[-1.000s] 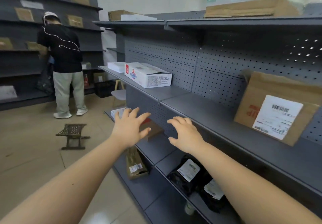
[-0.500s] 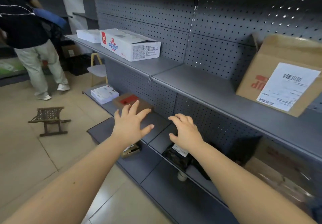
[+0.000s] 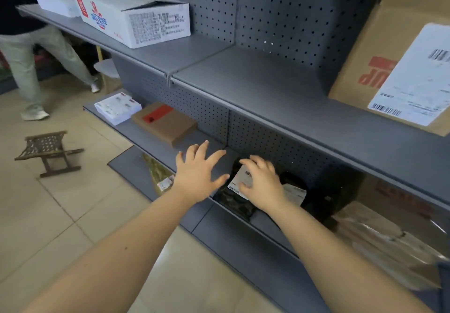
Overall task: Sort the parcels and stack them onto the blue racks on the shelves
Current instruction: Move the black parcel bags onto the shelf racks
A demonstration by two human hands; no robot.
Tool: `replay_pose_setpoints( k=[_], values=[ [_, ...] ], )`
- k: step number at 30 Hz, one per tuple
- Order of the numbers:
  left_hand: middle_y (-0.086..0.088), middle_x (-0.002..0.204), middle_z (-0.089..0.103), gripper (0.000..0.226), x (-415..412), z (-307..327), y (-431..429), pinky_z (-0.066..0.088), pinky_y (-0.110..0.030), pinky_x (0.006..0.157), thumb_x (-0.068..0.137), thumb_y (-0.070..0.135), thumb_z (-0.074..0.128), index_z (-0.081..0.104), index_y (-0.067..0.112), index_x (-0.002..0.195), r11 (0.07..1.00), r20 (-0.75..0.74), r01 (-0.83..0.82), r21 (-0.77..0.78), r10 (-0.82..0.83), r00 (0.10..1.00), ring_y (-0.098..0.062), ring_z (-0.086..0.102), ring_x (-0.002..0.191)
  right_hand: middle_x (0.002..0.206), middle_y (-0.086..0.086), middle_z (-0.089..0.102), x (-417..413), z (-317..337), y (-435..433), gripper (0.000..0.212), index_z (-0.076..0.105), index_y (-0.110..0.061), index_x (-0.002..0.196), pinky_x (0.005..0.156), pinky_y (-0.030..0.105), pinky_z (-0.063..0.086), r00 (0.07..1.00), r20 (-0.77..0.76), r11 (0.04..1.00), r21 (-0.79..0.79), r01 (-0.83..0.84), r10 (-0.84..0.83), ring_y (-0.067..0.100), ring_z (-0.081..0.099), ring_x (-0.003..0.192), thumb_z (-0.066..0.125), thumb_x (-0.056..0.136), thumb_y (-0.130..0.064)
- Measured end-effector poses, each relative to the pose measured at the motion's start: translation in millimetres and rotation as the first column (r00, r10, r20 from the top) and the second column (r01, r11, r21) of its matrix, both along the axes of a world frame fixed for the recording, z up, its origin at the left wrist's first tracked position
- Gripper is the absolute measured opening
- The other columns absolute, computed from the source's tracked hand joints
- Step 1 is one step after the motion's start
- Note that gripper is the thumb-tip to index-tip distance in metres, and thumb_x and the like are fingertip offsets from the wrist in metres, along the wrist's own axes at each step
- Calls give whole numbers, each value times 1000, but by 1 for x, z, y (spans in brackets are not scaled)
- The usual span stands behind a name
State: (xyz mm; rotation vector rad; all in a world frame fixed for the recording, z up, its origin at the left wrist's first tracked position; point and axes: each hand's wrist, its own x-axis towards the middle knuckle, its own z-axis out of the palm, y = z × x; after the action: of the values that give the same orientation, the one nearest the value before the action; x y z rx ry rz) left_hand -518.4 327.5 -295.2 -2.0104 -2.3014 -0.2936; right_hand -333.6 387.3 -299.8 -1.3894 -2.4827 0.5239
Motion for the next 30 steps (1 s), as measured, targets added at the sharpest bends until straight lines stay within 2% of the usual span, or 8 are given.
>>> replay_pose_setpoints(
  k=[5, 9, 13, 20, 23, 27, 30],
  values=[
    [-7, 157, 19, 64, 20, -29, 20, 22, -59, 108, 85, 69, 43, 29, 45, 143, 999, 68, -31, -8, 32, 997, -35, 18, 140, 146, 1, 36, 20, -27, 23, 60, 43, -25, 138, 101, 47, 38, 987, -114, 991, -81, 102, -111, 28, 29, 129, 67, 84, -26],
    [-11, 157, 19, 64, 18, -47, 32, 28, -60, 105, 84, 68, 46, 35, 42, 141, 999, 36, -30, -37, 32, 999, -38, 21, 138, 137, 0, 43, 35, -49, 33, 57, 47, -23, 135, 94, 47, 42, 984, -110, 989, -69, 131, -138, 29, 34, 123, 68, 82, -27],
    [-13, 156, 20, 64, 9, -64, 48, 29, -59, 103, 83, 69, 47, 36, 40, 140, 997, 55, -48, -60, 51, 997, -38, 25, 137, 138, 0, 43, 42, -63, 35, 55, 47, -22, 135, 98, 45, 40, 972, -105, 974, -109, 197, -208, 29, 34, 126, 66, 84, -28],
    [-12, 155, 22, 66, 5, -98, 80, 24, -59, 109, 84, 62, 52, 34, 38, 142, 984, 146, 104, -142, -83, 986, -37, 20, 139, 144, 2, 42, 43, -96, 28, 58, 46, -24, 139, 103, 38, 34, 917, -67, 912, -159, 378, -392, 28, 31, 130, 66, 85, -32],
    [-11, 155, 21, 65, 0, -108, 91, 21, -57, 110, 84, 63, 52, 31, 41, 142, 973, 172, 165, -163, -137, 976, -36, 17, 141, 142, 4, 45, 34, -107, 25, 57, 49, -24, 136, 103, 41, 36, 876, -90, 876, -147, 459, -474, 27, 32, 129, 68, 83, -31],
    [-12, 151, 31, 66, -6, -128, 108, 29, -61, 104, 80, 62, 58, 38, 40, 139, 957, 174, 263, -125, -240, 955, -39, 26, 136, 136, 8, 50, 31, -133, 21, 54, 55, -19, 132, 101, 43, 36, 843, -103, 847, -132, 515, -528, 32, 39, 125, 69, 80, -29],
    [-10, 148, 34, 69, -5, -150, 111, 26, -64, 103, 79, 66, 55, 32, 41, 140, 945, 164, 282, -165, -256, 953, -37, 27, 136, 137, 7, 49, 37, -158, 12, 55, 54, -21, 132, 102, 45, 34, 823, -39, 818, -144, 556, -566, 34, 39, 125, 64, 79, -35]
  ],
)
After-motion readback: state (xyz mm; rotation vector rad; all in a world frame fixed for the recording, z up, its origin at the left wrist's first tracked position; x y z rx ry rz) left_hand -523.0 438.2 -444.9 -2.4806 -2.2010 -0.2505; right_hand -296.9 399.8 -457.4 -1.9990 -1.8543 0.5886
